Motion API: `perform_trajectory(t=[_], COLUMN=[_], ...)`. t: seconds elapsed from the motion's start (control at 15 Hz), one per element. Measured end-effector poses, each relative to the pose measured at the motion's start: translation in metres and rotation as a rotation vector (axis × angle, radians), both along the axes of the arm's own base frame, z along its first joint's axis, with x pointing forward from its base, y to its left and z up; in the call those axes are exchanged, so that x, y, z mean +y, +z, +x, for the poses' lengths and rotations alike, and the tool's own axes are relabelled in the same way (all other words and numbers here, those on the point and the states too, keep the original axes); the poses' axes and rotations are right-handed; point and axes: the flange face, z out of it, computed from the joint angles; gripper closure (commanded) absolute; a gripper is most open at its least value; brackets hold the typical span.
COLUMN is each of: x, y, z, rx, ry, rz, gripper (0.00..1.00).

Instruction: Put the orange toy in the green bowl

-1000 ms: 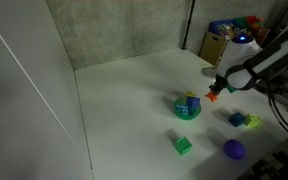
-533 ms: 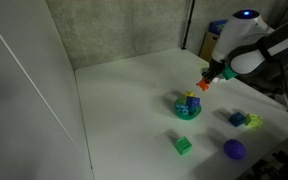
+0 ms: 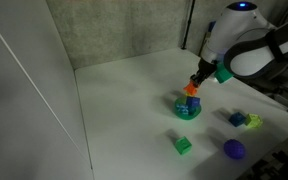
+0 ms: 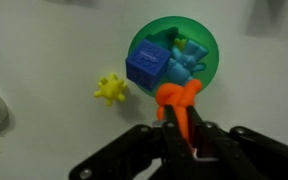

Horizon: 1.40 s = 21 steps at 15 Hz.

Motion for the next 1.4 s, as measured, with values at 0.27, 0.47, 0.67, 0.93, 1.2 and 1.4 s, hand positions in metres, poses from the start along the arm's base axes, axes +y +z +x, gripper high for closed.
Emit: perform_trajectory(t=[0.27, 0.47, 0.67, 0.93, 1.2, 1.4], x=[0.021, 0.027, 0.03, 0.031, 0.03, 0.03], y=[-0.021, -0.042, -0.062, -0.088, -0.103, -0.1], z=[-0.011, -0.015, -0.018, -0.022, -0.023, -0.02], rx=[0.039, 0.068, 0.089, 0.125, 0.145, 0.137], ry=[0.037, 0.051, 0.058, 0.057, 0.056, 0.054], rz=[0.005, 0.003, 0.001, -0.002, -0.007, -0.007], gripper=[0.94, 0.94, 0.94, 0.94, 0.61, 0.44])
